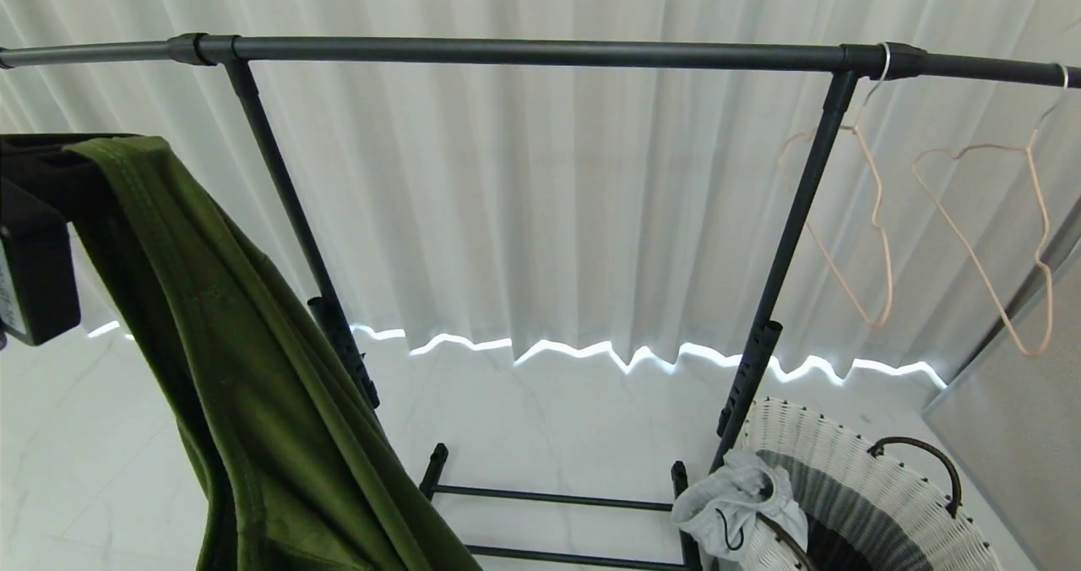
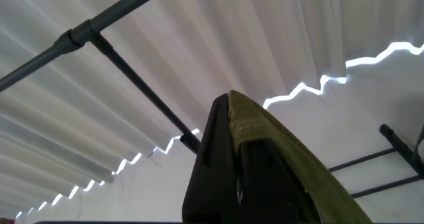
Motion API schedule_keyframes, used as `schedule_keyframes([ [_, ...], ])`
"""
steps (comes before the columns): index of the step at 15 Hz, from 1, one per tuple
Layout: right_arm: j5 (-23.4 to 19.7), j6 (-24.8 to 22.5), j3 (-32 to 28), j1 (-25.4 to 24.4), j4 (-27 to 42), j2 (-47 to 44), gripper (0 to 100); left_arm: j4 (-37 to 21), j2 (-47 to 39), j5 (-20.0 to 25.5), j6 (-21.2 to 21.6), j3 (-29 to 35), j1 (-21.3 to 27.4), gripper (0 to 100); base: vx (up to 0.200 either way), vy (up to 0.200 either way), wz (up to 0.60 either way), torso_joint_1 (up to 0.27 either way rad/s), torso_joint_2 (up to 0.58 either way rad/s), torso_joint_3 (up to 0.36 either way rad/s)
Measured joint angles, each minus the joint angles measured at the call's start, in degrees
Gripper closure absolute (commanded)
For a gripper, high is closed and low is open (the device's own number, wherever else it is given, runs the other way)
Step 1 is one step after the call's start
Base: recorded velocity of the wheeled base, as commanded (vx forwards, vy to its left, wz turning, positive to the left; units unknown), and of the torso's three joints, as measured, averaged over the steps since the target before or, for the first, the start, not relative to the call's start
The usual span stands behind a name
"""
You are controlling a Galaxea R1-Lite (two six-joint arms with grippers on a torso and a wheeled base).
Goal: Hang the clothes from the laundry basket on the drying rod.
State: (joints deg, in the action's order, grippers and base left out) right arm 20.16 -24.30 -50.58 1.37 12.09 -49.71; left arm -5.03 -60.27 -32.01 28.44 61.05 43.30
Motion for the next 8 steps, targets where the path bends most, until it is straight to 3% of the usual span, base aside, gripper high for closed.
schedule_keyframes([
  [8,-7.7,18.5,-1.2,3.8,-0.6,-7.1,0,0.1,-0.2,1.5,-0.5,-2.1,-0.9,100,0.000,0.000,0.00,0.000,0.00,0.000],
])
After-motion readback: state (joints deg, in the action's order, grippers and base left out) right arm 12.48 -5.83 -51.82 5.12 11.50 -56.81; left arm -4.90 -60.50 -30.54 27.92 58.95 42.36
